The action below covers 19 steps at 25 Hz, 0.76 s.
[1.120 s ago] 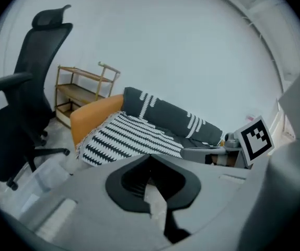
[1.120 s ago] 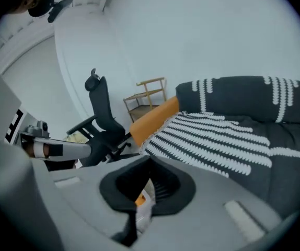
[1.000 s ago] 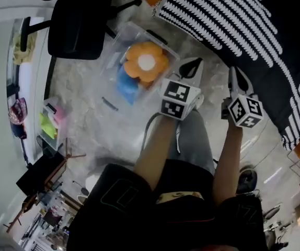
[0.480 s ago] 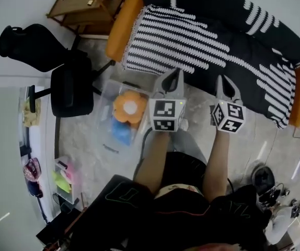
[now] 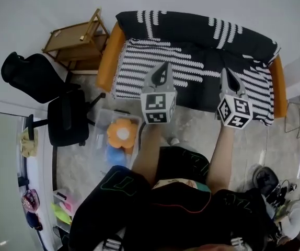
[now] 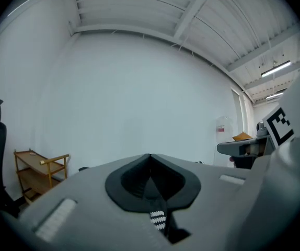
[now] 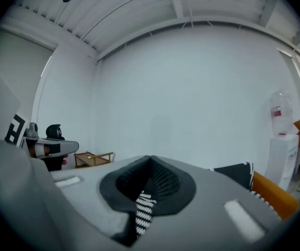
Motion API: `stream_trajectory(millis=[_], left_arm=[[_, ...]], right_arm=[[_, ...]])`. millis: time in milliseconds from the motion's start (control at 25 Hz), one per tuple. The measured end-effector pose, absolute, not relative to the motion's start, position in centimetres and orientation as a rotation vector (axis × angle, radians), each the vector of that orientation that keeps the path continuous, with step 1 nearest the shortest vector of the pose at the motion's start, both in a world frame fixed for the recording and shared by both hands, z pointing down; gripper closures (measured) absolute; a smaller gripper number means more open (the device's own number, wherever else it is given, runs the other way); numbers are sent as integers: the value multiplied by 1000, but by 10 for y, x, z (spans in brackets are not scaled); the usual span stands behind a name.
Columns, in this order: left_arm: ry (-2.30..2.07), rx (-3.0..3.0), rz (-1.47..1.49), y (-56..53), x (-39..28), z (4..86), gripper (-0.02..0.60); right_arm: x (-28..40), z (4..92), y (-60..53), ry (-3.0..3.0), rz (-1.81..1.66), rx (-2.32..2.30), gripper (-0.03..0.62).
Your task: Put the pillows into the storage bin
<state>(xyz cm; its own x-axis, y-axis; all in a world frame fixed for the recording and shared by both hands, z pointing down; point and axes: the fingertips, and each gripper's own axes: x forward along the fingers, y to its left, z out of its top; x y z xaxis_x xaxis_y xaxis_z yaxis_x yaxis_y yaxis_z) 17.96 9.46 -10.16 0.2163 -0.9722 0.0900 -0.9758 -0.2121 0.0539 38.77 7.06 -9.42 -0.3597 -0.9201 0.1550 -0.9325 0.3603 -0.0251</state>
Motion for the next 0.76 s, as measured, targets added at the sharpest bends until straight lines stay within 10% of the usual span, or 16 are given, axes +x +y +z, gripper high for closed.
stream_trajectory(millis=[760], left_arm=[[-1887, 2480, 16, 90, 180, -122, 572]], right_arm=[[386, -146, 82, -2544, 5, 1753, 591]])
